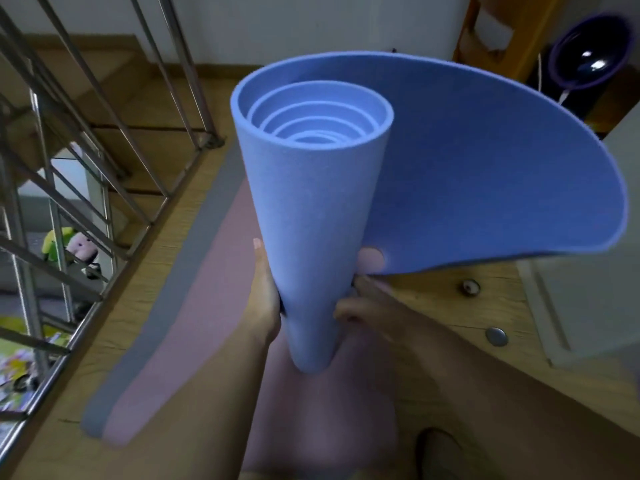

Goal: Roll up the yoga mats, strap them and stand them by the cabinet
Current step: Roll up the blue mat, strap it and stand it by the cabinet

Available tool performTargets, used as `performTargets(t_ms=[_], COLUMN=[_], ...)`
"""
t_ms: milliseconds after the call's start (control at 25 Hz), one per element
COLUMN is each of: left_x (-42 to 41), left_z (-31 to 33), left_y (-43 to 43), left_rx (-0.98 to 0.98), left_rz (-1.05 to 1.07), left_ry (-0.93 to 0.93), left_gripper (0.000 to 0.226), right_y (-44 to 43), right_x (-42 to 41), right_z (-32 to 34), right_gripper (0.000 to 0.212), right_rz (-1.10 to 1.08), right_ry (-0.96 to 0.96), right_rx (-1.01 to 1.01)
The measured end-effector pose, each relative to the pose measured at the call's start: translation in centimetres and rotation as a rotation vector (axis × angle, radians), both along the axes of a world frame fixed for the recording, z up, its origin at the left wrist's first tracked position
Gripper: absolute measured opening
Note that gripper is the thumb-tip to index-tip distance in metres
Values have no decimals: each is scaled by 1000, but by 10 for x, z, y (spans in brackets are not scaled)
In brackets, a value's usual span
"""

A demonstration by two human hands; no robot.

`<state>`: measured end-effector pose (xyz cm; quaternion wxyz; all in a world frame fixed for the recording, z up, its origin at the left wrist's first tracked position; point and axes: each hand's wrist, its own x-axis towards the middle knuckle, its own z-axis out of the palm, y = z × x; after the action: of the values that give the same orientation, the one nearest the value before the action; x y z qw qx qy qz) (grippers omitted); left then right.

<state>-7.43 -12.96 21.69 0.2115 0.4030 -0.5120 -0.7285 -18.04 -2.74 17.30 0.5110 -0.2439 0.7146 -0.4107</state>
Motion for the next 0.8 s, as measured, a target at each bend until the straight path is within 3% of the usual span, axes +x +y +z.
performTargets(t_ms=[80,160,200,280,440,560,680,800], left_x=[7,8,8,11,23,29,37,46], left_z=[-6,-8,-11,-11,-13,1,30,69], left_y=[1,1,0,-1,-20,-34,-41,-40], left_rx=[-11,1,5,-8,-135,-216,-334,-150], left_rz=[28,0,-27,-54,-117,-119,-207,-385], left_ry=[-63,-97,-125,-203,-306,-279,-347,-395], left_gripper=[52,50,47,41,35,33,24,58], right_y=[6,12,11,7,-2,3,12,15], right_x=[-1,-2,-2,-2,1,3,2,9], right_z=[26,46,54,65,101,135,165,187], right_gripper=[17,41,56,61,8,25,82,82], right_rz=[-100,-176,-188,-304,-531,-420,-217,-138], right_ry=[-419,-597,-590,-489,-113,-187,-177,-149], right_rx=[-89,-159,-166,-150,-346,-300,-122,-64])
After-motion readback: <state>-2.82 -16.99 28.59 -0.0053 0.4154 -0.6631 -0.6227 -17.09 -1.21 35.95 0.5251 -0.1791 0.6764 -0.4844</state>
